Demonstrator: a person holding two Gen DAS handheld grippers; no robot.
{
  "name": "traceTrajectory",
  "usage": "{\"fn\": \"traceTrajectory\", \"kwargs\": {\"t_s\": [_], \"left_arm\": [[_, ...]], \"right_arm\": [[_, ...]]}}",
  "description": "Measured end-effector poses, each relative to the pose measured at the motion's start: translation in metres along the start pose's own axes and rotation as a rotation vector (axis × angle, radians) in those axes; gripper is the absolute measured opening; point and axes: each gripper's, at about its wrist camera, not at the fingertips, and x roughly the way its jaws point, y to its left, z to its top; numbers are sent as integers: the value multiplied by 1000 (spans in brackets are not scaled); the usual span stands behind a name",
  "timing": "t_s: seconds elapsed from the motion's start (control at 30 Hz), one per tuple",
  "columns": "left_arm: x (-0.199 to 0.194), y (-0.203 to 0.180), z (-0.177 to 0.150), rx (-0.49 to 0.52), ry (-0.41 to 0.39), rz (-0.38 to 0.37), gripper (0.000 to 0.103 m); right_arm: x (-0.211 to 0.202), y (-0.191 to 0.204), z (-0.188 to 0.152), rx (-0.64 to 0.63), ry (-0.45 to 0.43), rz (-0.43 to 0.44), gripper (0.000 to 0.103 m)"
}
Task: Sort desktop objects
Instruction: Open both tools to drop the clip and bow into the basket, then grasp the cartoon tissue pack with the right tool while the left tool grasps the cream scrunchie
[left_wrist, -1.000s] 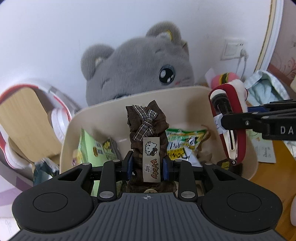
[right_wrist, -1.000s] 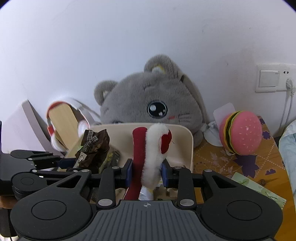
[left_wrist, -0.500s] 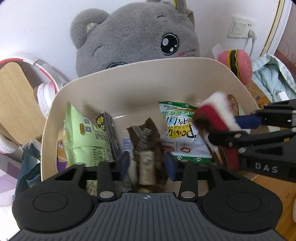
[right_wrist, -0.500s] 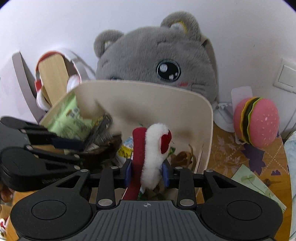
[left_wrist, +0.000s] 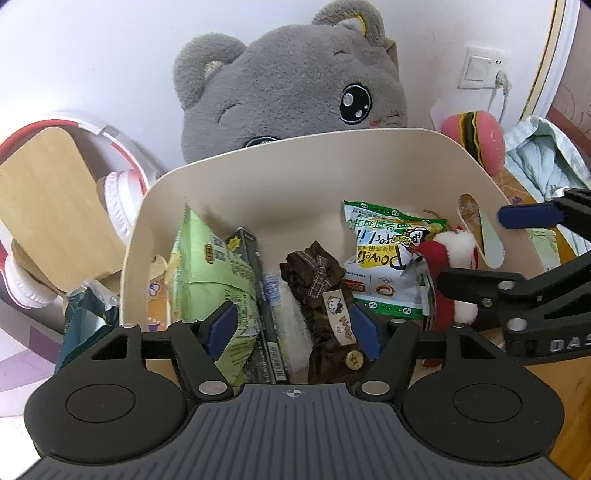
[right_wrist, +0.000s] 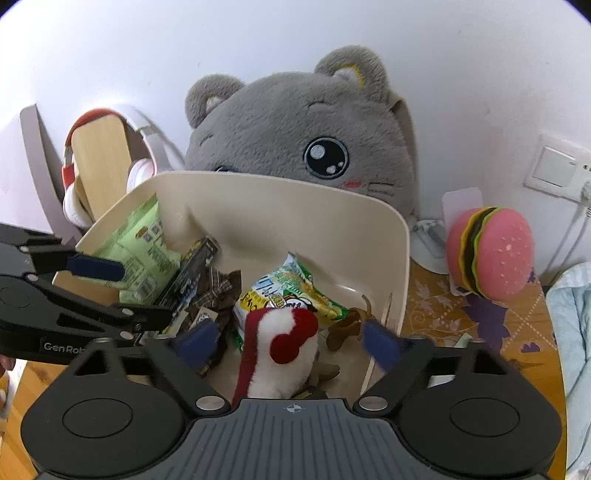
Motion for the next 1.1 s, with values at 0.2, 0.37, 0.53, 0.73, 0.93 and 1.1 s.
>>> {"fn": "traceTrajectory", "kwargs": {"t_s": [0.2, 0.37, 0.53, 0.73, 0.93, 1.1], "left_arm": [[-21, 13, -5, -4, -36, -25, 71], [-39, 26, -13, -15, -69, -65, 72], [-55, 37, -24, -34, -97, -99, 72], [-63, 41, -43, 8, -99, -90, 72], [-58, 39, -71, 41, -58, -114, 72], [-41, 35, -95, 89, 4, -105, 72]], "right_arm": [[-15, 5, -4, 40, -47, -13, 103], [-33, 9, -13, 97, -82, -7, 103], [-49, 19, -28, 101, -121, 4, 103], [-59, 37, -39, 58, -130, 11, 103], [-57, 59, -56, -6, -86, 29, 103], [-41, 75, -74, -57, -26, 19, 103]]}}
